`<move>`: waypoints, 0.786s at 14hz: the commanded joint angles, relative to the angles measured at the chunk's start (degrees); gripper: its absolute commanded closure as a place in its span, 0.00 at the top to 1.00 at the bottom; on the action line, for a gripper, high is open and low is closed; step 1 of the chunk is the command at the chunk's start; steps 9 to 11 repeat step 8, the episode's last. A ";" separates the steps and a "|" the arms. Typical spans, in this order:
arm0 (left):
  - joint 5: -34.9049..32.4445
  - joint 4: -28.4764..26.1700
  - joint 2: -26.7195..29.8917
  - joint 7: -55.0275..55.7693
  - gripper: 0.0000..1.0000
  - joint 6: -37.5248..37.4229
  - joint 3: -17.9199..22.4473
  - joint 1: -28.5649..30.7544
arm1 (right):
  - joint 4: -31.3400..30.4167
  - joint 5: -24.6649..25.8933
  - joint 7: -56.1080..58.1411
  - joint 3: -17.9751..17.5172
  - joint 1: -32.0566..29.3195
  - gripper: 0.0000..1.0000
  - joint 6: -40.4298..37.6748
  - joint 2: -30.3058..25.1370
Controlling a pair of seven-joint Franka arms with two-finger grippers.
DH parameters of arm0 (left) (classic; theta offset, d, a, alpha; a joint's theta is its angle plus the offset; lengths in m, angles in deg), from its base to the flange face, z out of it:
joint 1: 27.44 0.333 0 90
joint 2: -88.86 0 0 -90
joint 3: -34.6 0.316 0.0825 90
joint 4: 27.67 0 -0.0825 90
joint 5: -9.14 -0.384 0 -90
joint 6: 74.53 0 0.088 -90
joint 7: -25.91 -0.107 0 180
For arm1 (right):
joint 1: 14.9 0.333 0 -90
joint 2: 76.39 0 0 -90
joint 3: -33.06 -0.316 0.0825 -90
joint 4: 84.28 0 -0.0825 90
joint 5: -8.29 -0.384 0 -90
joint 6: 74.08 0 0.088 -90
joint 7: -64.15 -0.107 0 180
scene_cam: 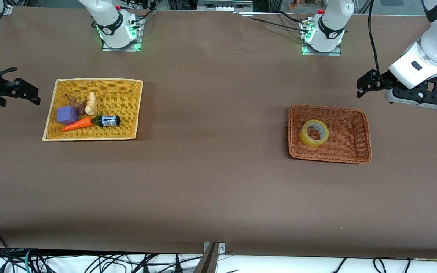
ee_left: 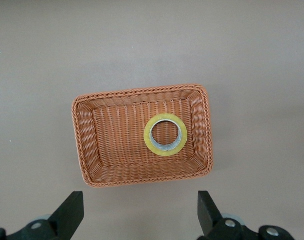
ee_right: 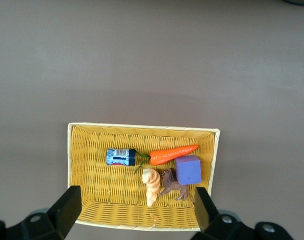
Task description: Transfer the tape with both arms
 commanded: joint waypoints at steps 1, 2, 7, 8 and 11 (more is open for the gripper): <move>0.96 2.06 -0.10 -1.07 1.00 -1.58 -0.84 0.97 | 1.40 -0.68 1.00 -0.13 -0.47 1.00 -0.95 0.44; 0.96 2.41 -0.10 -0.98 1.00 -1.84 -0.76 0.54 | 1.40 -0.86 1.00 -0.13 -0.47 1.00 -0.95 0.44; 0.96 5.23 -1.77 -0.98 1.00 -3.78 -0.93 0.71 | 1.40 -0.95 1.00 -0.05 -0.47 1.00 -0.95 0.53; 0.96 5.31 -1.77 -0.98 1.00 -4.39 -1.02 0.71 | 1.40 -0.95 1.00 -0.04 -0.47 1.00 -0.95 0.53; 0.96 5.31 -1.77 -0.98 1.00 -4.39 -1.02 0.71 | 1.40 -0.95 1.00 -0.04 -0.47 1.00 -0.95 0.53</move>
